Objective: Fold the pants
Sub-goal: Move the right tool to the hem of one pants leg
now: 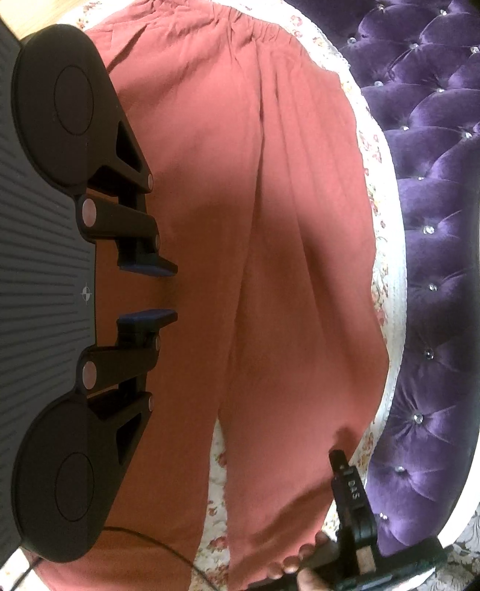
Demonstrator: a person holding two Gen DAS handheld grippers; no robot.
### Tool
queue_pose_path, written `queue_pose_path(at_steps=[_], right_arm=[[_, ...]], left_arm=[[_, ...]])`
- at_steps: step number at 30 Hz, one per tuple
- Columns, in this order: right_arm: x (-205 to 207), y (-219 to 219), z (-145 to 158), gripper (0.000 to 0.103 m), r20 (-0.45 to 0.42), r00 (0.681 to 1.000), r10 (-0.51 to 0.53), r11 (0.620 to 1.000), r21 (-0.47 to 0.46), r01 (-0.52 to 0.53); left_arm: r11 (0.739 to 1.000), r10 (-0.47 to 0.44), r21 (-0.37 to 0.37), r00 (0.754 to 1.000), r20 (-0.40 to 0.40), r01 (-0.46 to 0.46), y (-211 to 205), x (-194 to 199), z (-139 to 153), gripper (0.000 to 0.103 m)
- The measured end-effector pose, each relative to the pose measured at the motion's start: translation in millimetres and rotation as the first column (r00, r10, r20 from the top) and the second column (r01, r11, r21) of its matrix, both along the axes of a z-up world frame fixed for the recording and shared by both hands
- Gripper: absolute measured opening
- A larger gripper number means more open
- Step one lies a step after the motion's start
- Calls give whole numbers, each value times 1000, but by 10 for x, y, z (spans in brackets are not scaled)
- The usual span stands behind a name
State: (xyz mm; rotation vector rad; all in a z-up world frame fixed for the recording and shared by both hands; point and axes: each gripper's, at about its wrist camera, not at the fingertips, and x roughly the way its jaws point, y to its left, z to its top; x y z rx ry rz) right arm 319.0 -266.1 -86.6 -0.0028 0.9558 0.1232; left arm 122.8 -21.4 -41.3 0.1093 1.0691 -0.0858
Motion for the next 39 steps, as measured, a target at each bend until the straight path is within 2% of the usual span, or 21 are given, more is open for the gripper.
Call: queue_pose_path(at_steps=[3, 6, 8, 10, 15, 22, 33, 39], right_arm=[[228, -23, -142, 57, -24, 999, 41, 999, 0, -41], [307, -50, -176, 63, 0, 997, 76, 997, 6, -76], [349, -76, -179, 75, -14, 996, 94, 995, 41, -93], [349, -94, -174, 79, -26, 992, 127, 989, 77, -124], [326, 79, -201, 80, -36, 985, 171, 984, -51, -172], [322, 38, -225, 84, -27, 992, 126, 992, -10, -126], [307, 51, -221, 85, -7, 993, 122, 992, -34, -122], [344, 12, -241, 93, -5, 992, 129, 991, -21, -129]], left_arm=[[1000, 1, 0, 1000, -4, -1, 16, 37, -21, 20], [1000, 7, -9, 1000, -12, -8, 36, 63, -39, 20], [1000, 10, -15, 1000, -14, -10, 49, 72, -49, 20], [1000, 9, -14, 1000, -15, -9, 48, 79, -56, 20], [1000, 4, -11, 1000, -6, -4, 44, 77, -41, 20], [1000, -4, -5, 1000, 3, 4, 34, 49, -19, 20], [1000, 8, -12, 1000, -10, -8, 43, 82, -51, 20], [1000, 18, -23, 1000, -4, -18, 78, 86, -51, 20]])
